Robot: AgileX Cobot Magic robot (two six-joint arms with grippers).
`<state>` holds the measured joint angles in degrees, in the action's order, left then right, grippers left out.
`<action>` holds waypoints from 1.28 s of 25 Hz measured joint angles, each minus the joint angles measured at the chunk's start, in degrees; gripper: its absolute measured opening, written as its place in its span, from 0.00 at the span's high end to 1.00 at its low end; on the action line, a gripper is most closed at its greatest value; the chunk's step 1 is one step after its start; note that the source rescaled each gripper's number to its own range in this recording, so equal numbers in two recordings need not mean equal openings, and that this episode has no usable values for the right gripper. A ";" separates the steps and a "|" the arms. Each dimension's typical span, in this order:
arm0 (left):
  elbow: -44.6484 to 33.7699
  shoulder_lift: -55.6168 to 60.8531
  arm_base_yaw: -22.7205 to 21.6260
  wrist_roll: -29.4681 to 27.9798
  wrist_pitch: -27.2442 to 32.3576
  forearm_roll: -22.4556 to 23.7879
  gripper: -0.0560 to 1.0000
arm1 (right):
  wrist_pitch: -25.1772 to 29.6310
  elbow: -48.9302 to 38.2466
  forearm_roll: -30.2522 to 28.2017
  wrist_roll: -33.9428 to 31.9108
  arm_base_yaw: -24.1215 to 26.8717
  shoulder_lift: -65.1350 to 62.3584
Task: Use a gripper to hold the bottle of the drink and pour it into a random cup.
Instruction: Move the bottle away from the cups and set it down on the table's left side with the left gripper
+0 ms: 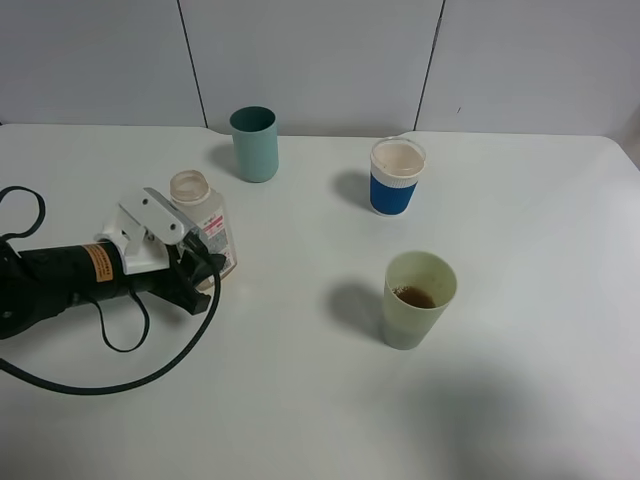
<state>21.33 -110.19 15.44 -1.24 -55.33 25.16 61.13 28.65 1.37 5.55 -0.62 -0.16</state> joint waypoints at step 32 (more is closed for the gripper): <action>-8.74 13.13 -0.05 -2.52 1.02 -3.31 0.22 | 0.00 0.00 0.00 0.00 0.00 0.00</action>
<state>12.59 -97.06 15.39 -3.76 -54.31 21.85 61.13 28.65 1.37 5.55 -0.62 -0.16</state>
